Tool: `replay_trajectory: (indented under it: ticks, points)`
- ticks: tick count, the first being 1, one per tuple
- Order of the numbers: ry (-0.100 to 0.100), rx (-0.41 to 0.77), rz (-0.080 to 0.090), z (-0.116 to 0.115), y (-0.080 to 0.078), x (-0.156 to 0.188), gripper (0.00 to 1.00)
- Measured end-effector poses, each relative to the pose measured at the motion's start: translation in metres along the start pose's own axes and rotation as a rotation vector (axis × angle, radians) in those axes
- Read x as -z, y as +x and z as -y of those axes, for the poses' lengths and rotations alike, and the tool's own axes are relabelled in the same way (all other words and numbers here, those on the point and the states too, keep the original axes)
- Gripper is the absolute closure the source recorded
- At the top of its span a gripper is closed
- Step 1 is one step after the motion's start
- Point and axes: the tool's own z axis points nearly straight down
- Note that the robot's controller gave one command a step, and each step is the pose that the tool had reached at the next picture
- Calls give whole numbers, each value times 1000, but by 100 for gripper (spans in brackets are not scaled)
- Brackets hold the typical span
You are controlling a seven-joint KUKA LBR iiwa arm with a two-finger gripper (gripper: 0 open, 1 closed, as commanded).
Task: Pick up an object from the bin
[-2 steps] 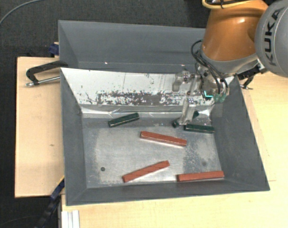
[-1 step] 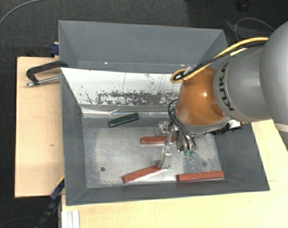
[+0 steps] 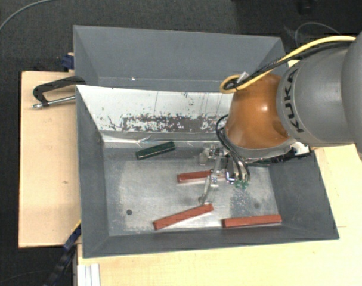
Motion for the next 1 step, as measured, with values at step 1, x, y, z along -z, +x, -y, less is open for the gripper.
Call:
replay_trajectory:
  ticks: [1]
  points:
    - [1,-110,-2,7,-10,-2,0]
